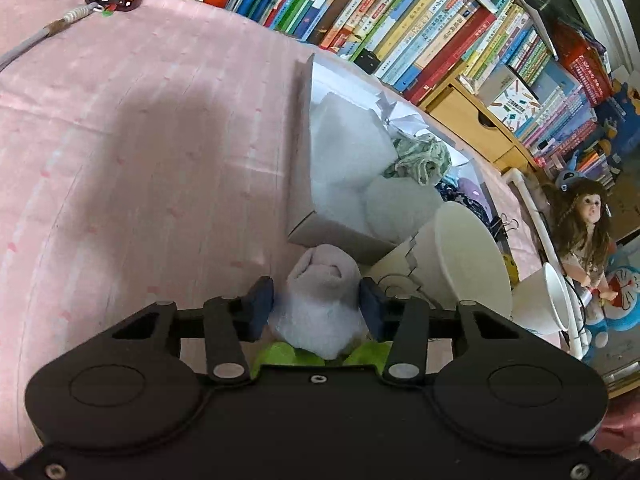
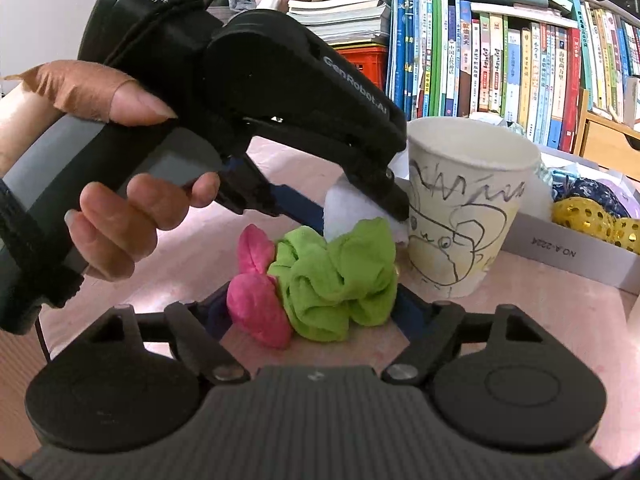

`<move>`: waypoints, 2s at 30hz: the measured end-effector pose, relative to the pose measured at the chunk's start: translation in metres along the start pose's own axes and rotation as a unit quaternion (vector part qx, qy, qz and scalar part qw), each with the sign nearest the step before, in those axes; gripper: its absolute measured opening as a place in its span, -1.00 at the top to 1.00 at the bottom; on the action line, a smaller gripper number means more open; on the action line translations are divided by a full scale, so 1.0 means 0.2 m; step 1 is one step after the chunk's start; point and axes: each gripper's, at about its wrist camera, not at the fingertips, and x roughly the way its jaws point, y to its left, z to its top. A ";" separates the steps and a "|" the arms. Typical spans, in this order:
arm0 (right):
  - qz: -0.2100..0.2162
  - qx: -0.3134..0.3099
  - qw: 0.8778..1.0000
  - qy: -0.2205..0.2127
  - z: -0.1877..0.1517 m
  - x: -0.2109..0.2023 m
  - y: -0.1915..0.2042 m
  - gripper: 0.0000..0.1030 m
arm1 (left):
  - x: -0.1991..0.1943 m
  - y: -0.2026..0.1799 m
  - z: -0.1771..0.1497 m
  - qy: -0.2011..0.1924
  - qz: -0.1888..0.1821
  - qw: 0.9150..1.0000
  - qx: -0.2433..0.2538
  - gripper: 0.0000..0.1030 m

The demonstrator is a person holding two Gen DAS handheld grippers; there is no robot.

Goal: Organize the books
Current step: 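Carry the white ball with the left tool over the tray while the right tool carries the scrunchies there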

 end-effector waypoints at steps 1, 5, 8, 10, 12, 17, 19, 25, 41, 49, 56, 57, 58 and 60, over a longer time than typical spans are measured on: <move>0.001 -0.001 1.000 -0.001 0.00 0.00 0.00 -0.56 | 0.00 -0.01 0.00 -0.002 0.004 1.000 0.004 0.20; 0.002 -0.002 1.000 -0.004 -0.01 -0.01 0.00 -0.44 | -0.02 -0.02 -0.01 -0.009 0.010 1.000 0.011 0.25; 0.002 -0.003 1.000 -0.004 -0.01 -0.02 0.00 -0.29 | -0.05 -0.02 -0.03 -0.018 0.016 1.000 0.013 0.26; 0.006 -0.001 1.000 -0.004 -0.01 -0.04 0.00 -0.20 | -0.08 -0.02 -0.04 -0.026 0.020 0.999 0.015 0.27; 0.005 -0.003 1.000 -0.004 -0.02 -0.05 0.00 -0.13 | -0.11 -0.03 -0.05 -0.034 0.022 0.999 0.019 0.27; 0.001 0.004 1.000 -0.009 -0.01 -0.12 -0.03 -0.10 | -0.19 -0.08 -0.08 -0.059 0.031 0.997 0.046 0.27; -0.005 0.005 1.000 -0.012 0.00 -0.14 -0.04 -0.09 | -0.22 -0.11 -0.08 -0.068 0.034 0.995 0.057 0.27; -0.030 0.014 0.999 -0.030 0.03 -0.27 -0.11 -0.07 | -0.29 -0.20 -0.11 -0.094 0.044 0.991 0.089 0.27; -0.070 0.022 0.995 -0.073 0.05 -0.51 -0.23 -0.07 | -0.39 -0.41 -0.15 -0.121 0.057 0.983 0.128 0.27; -0.080 0.027 0.993 -0.077 0.02 -0.58 -0.28 -0.07 | -0.46 -0.40 -0.19 -0.147 0.063 0.978 0.134 0.27; -0.098 0.046 0.990 -0.086 0.03 -0.65 -0.39 -0.07 | -0.49 -0.42 -0.18 -0.155 0.057 0.977 0.138 0.26; -0.101 0.046 0.990 -0.089 0.03 -0.66 -0.40 -0.07 | -0.49 -0.43 -0.18 -0.156 0.056 0.976 0.138 0.26; -0.103 0.047 0.989 -0.092 0.04 -0.67 -0.41 -0.07 | -0.50 -0.43 -0.17 -0.156 0.055 0.976 0.139 0.26; -0.103 0.051 0.989 -0.095 0.05 -0.68 -0.44 -0.07 | -0.50 -0.45 -0.16 -0.157 0.054 0.976 0.141 0.26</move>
